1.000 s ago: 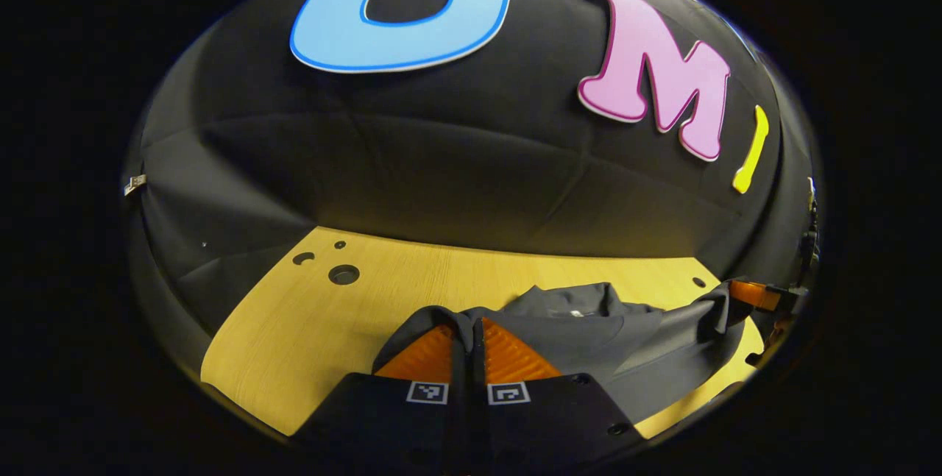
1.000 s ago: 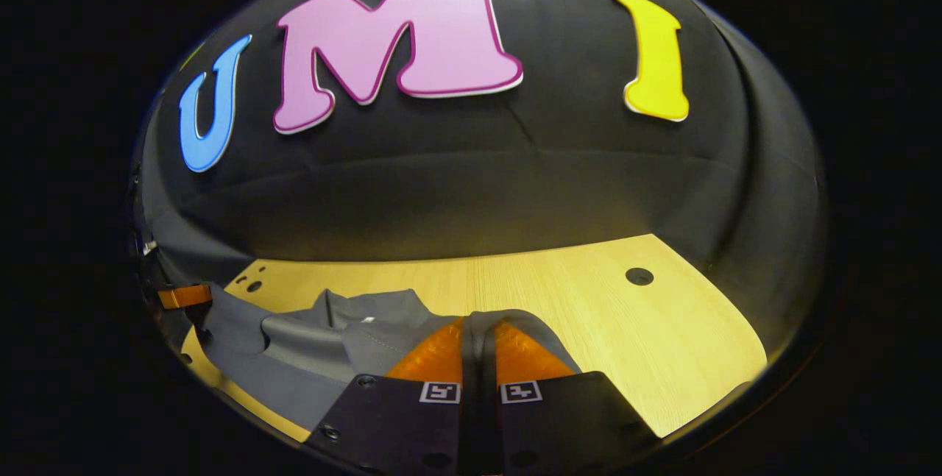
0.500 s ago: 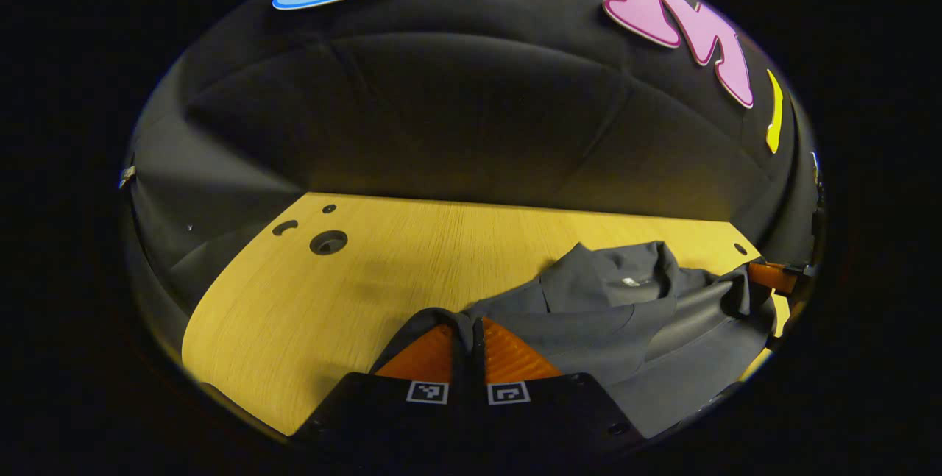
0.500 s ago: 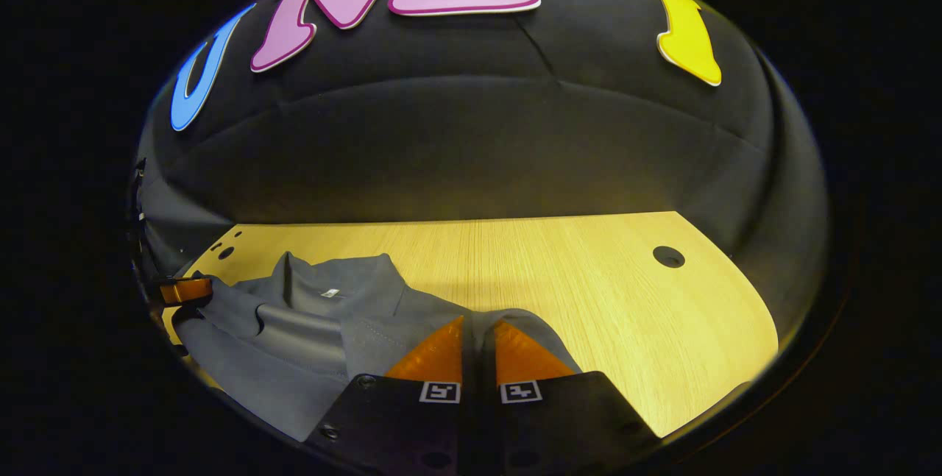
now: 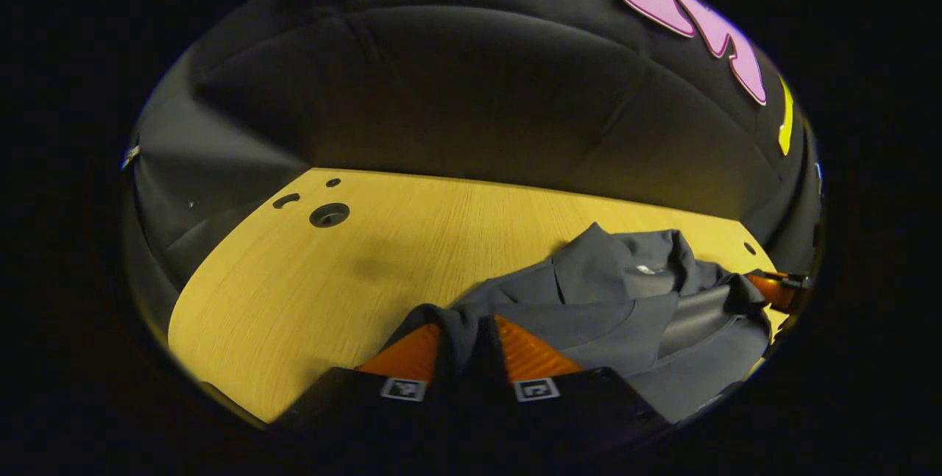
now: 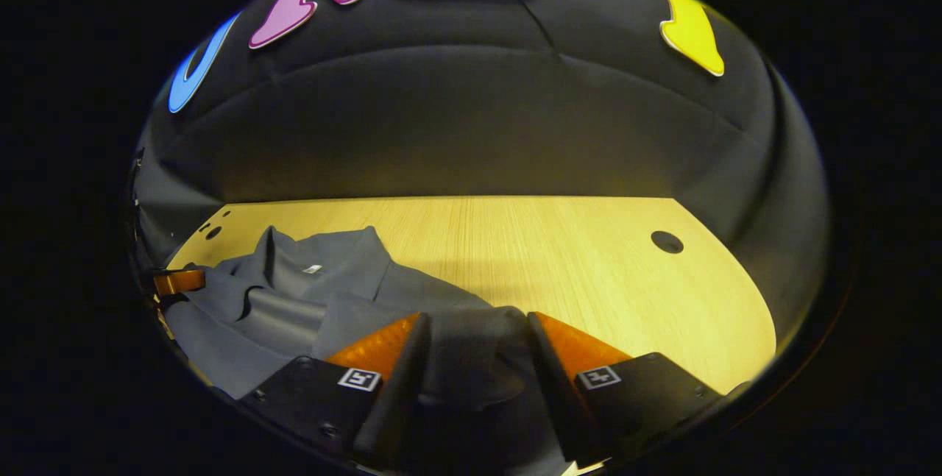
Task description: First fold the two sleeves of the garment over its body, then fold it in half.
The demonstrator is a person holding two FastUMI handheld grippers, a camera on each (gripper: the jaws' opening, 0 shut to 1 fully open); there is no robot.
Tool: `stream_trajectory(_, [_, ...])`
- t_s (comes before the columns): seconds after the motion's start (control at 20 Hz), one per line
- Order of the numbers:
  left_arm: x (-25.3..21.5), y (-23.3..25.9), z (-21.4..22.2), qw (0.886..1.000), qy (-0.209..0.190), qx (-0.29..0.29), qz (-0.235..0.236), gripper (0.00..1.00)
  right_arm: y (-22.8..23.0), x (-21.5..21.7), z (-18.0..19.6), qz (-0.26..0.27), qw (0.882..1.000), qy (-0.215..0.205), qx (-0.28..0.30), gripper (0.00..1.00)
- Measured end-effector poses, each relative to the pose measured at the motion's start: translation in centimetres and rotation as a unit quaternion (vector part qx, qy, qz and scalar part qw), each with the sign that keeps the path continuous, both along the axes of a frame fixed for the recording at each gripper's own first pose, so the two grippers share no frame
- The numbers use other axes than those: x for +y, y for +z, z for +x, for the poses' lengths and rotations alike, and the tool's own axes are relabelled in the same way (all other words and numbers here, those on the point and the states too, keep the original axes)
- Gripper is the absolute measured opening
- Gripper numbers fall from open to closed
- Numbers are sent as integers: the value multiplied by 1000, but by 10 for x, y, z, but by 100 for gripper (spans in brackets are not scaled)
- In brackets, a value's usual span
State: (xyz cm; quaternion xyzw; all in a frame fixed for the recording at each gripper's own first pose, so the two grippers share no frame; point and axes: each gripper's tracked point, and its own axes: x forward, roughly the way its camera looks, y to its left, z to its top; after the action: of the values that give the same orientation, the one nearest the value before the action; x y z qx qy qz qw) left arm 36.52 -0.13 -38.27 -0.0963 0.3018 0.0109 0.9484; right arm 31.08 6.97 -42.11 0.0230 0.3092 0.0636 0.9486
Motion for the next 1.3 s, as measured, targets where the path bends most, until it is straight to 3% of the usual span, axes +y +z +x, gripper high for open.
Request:
stream_trajectory(0.05, [2,5,-2,1000,5,-6,-3,56,5,-2,-2,0,1000,1,-3,82])
stream_trajectory(0.15, [3,15,-6,1000,4,-14,-2,83,15,-4,-8,-3,1000,5,-9,82])
stream_trajectory(0.25, [-1,20,-15,1000,-7,-13,5,96,26,-4,-15,1,1000,7,-14,83])
stream_trajectory(0.65, [-13,80,-65,998,-41,-37,17,96,94,6,-61,26,998,32,-43,89])
stream_trajectory(1.05, [-18,165,-150,993,-66,-93,11,96,182,-6,-123,29,994,46,-93,93])
stream_trajectory(1.3, [-19,196,-210,992,-64,-108,4,96,213,0,-166,38,991,78,-106,93])
